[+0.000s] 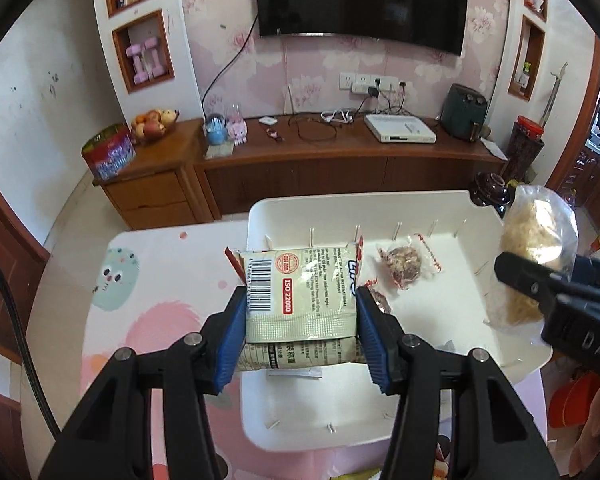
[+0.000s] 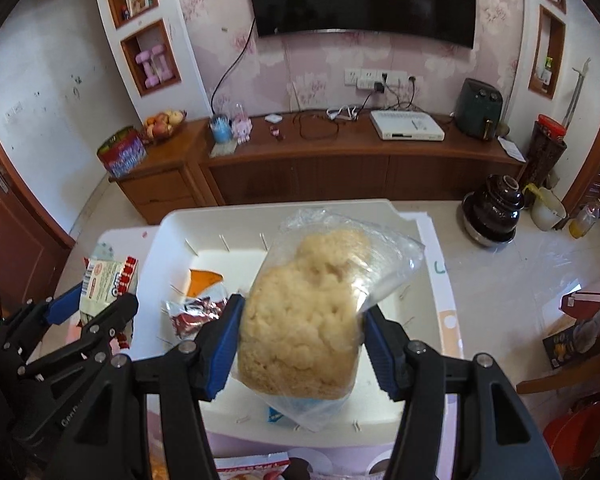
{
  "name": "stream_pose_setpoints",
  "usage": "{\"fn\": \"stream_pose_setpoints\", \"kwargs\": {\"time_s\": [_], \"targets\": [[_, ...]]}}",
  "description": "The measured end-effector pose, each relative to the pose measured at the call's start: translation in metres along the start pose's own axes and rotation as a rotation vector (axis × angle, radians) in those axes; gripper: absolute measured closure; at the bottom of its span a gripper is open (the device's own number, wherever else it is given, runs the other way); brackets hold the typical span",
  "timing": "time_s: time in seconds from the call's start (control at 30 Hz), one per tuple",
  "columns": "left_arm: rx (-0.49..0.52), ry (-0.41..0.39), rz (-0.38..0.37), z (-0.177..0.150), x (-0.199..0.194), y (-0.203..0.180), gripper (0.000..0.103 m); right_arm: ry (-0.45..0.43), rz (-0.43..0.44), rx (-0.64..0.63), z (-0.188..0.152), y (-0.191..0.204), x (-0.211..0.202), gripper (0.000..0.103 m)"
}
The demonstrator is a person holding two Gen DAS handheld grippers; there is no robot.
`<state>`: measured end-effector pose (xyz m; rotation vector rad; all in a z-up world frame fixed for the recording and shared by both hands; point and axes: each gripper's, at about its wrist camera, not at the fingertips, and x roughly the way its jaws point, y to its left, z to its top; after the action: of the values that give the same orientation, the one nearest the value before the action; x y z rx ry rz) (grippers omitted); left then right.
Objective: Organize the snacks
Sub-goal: 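Carry the biscuit pack and rice bag over the white box and open both tools, then withdraw both tools from the box back over the remaining snacks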
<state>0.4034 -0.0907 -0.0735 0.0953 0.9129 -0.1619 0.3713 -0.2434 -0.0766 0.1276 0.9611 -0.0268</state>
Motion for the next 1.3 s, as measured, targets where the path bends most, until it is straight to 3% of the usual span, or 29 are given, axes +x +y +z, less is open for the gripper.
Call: {"fn": "stream_pose_setpoints", "kwargs": {"time_s": [0.13,0.2,0.27,0.33,0.43,0.77,1.07,1.3], "targets": [[0.0,0.02,0.009,-0.003,0.013,-0.001,0.047,0.024,-0.003,0.0,-0.005,0.0,0.014,0.045],[-0.006,0.029,0.014,-0.003,0.015,0.0,0.037,0.04,-0.009,-0.002,-0.007,0.0,0.02,0.045],[-0.013,0.029,0.018,-0.005,0.016,0.001,0.016,0.046,-0.024,-0.02,-0.008,0.003,0.023,0.042],[-0.014,0.015,0.026,-0.007,0.014,0.002,0.012,0.047,-0.032,-0.037,-0.01,0.006,0.023,0.035],[-0.004,0.008,0.034,-0.01,0.012,0.003,0.011,0.037,-0.026,-0.043,-0.013,0.008,0.019,0.031],[-0.018,-0.025,0.021,-0.016,-0.008,0.005,0.011,0.015,0.003,0.02,-0.021,0.002,0.006,0.031],[-0.082,-0.068,-0.035,-0.025,-0.041,0.016,0.011,-0.055,0.002,0.009,-0.031,0.009,-0.028,0.031],[-0.064,-0.124,-0.018,-0.037,-0.078,0.018,0.011,-0.088,0.014,-0.005,-0.044,0.017,-0.059,0.031]]}}
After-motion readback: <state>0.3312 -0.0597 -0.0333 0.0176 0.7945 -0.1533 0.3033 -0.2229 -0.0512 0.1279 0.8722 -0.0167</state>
